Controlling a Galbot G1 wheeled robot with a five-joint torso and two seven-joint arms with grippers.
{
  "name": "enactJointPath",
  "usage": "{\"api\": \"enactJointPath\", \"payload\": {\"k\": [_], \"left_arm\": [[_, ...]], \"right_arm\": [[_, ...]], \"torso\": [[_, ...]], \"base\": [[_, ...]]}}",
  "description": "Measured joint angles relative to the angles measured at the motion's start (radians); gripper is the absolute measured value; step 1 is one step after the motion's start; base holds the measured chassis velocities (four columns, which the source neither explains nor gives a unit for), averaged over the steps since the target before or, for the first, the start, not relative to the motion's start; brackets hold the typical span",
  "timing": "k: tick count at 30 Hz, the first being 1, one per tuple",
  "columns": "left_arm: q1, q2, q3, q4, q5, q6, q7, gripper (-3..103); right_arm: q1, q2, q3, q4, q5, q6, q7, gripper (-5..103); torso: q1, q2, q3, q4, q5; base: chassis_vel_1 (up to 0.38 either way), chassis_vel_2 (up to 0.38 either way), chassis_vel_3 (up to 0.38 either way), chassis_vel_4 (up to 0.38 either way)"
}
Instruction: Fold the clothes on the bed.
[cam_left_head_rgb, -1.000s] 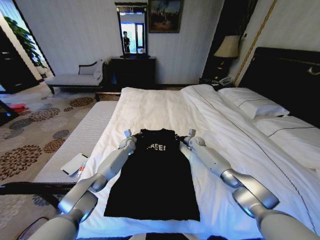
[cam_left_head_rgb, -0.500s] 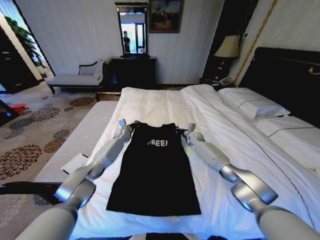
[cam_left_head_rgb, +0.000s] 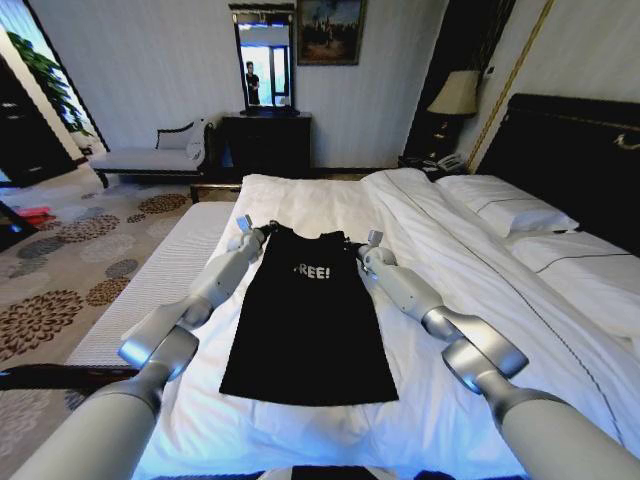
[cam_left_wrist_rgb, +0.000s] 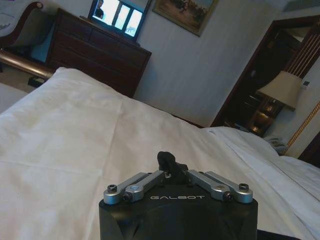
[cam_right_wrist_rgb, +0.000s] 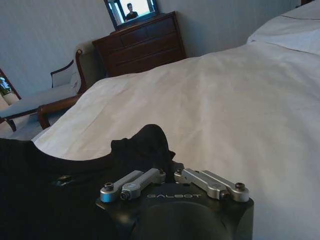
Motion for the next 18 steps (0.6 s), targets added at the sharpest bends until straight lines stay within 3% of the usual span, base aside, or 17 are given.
{"api": "enactJointPath", "payload": {"k": [4,12,15,16,18], "left_arm": [[0.02,0.013,-0.003,-0.04,-0.003,0.001,-0.003,0],[0.156,0.077,-0.04,-0.247,-0.005,0.004,-0.058,0],[0.196,0.11,-0.046,-0.345,-0.022,0.004,-0.083,0],[0.196,0.11,-0.046,-0.345,-0.022,0.004,-0.083,0],[0.213,0.122,-0.047,-0.395,-0.037,0.004,-0.093,0]], "right_arm": [[-0.009,-0.009,0.008,0.025,0.001,0.012,0.005,2],[-0.09,-0.098,0.053,0.156,-0.046,0.075,0.014,2],[-0.158,-0.192,0.089,0.266,-0.067,0.102,0.013,2],[-0.158,-0.192,0.089,0.266,-0.067,0.102,0.013,2],[-0.243,-0.264,0.123,0.383,-0.066,0.108,0.017,2]], "torso": [[0.0,0.0,0.0,-0.0001,0.0001],[0.0,0.0,0.0,-0.0006,0.0002],[0.0,0.0,0.0,0.0006,0.0001],[0.0,0.0,0.0,0.0006,0.0001],[0.0,0.0,0.0,-0.0015,0.0002]], "base": [[0.0,0.0,0.0,0.0],[0.0,0.0,0.0,0.0],[0.0,0.0,0.0,0.0],[0.0,0.0,0.0,0.0],[0.0,0.0,0.0,0.0]]}}
